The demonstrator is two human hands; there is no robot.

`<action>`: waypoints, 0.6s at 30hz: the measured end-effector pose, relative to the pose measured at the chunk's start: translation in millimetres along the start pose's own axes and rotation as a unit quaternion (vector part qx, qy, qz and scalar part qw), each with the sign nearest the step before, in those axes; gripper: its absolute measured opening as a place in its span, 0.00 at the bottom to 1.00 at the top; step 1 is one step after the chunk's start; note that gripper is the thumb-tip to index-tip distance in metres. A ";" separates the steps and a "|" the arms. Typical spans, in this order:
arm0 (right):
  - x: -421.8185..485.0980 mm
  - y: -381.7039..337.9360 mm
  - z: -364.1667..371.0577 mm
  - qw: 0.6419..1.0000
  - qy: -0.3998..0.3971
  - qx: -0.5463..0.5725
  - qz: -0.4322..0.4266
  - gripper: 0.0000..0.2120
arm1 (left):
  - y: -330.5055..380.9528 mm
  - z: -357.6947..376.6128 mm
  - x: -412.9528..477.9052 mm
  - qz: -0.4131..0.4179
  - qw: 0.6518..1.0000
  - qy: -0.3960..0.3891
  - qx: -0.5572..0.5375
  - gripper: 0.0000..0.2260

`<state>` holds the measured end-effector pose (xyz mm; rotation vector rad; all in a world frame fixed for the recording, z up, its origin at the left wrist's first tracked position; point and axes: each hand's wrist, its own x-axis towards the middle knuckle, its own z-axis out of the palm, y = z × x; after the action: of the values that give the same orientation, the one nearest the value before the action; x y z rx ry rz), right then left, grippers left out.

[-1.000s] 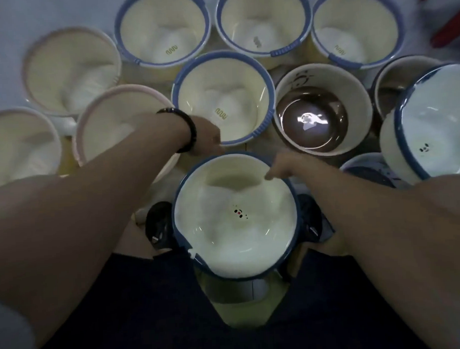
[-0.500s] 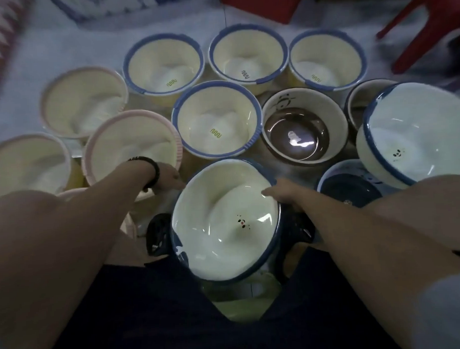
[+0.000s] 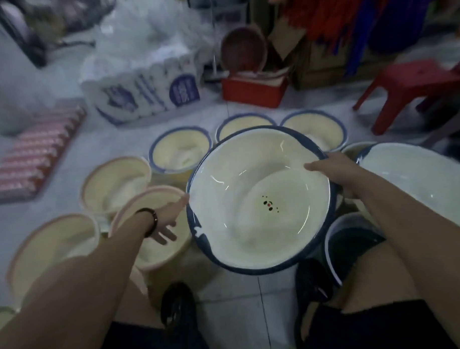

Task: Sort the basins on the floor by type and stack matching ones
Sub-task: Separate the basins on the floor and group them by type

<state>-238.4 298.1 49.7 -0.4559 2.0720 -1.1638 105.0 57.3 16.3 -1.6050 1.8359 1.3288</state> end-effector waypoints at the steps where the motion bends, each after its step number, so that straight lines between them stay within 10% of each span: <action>1: -5.9 -10.1 -16.3 1.000 0.018 0.020 -0.005 0.08 | 15.7 2.0 -8.5 0.021 0.998 -0.028 -0.055 0.38; 7: -33.3 -45.3 -106.2 0.970 0.129 0.202 -0.041 0.16 | 139.8 22.8 -72.9 0.214 0.957 0.014 -0.194 0.14; 18: -90.6 -29.5 -248.4 0.886 0.309 0.336 -0.080 0.09 | 340.3 112.4 -114.0 0.408 0.866 0.249 -0.148 0.13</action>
<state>-357.0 485.0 197.4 0.1106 1.9457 -2.2343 -205.3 183.7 186.9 -1.4340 2.9793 1.6862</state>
